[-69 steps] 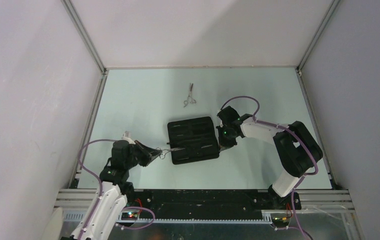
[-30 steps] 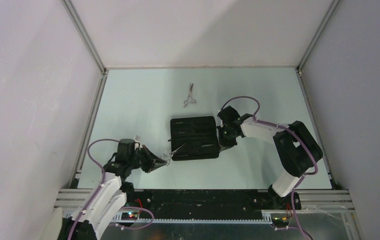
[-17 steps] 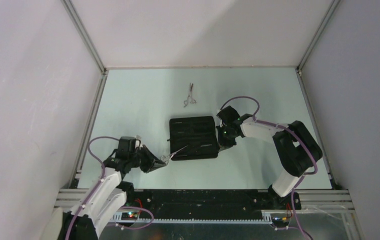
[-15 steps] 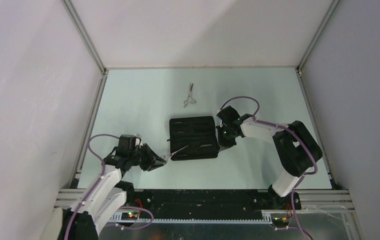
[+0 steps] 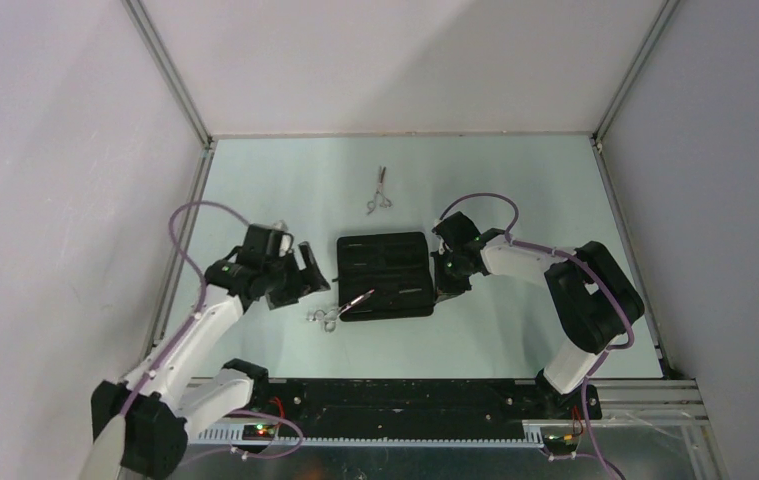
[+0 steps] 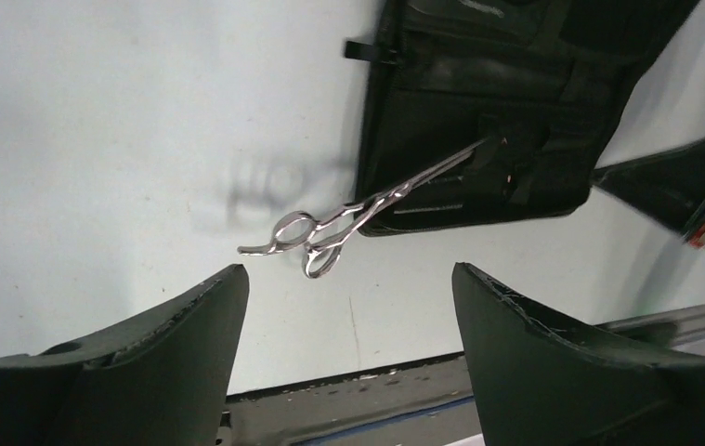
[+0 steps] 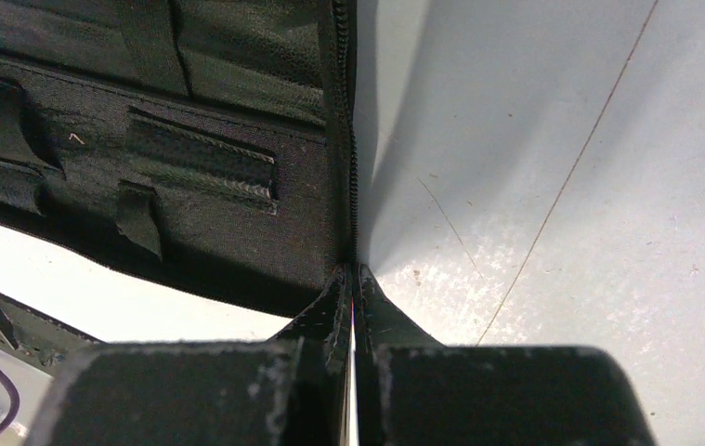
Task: Sort the hair-cutting tools
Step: Place the scissors in the hairdressing tool bag.
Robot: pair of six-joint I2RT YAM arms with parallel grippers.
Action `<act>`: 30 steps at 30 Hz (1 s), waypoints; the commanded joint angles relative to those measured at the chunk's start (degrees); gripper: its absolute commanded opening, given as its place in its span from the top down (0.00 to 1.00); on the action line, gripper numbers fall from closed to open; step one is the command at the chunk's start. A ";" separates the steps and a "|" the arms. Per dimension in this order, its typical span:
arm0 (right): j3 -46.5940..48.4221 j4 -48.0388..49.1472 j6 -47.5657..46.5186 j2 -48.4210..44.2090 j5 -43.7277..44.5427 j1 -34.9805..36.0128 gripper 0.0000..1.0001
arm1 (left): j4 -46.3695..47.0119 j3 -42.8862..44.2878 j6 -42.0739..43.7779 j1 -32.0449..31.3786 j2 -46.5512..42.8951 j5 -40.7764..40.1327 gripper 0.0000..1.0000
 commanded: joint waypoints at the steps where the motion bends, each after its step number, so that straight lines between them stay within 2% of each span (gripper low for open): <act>1: -2.46 1.18 -0.58 2.46 1.93 0.39 1.00 | -2.95 7.52 10.18 -11.68 5.79 -8.90 0.16; 5: -2.47 1.26 -0.67 2.38 1.76 0.39 1.00 | -2.59 12.75 15.42 -20.33 15.10 -13.60 0.19; 11: -2.49 1.40 -0.72 2.34 1.56 0.12 1.00 | -2.06 20.13 20.36 -27.25 28.55 -18.37 0.31; 18: -2.56 1.17 -0.67 2.17 1.56 -0.37 1.00 | -1.04 22.18 22.55 -30.16 36.52 -18.45 0.35; 23: -2.56 1.14 -0.59 2.15 1.52 -0.48 1.00 | 0.20 21.91 22.60 -31.05 40.24 -18.06 0.42; 30: -2.63 0.91 -0.53 2.11 1.76 -0.61 1.00 | 1.11 21.18 22.80 -30.43 43.16 -20.95 0.60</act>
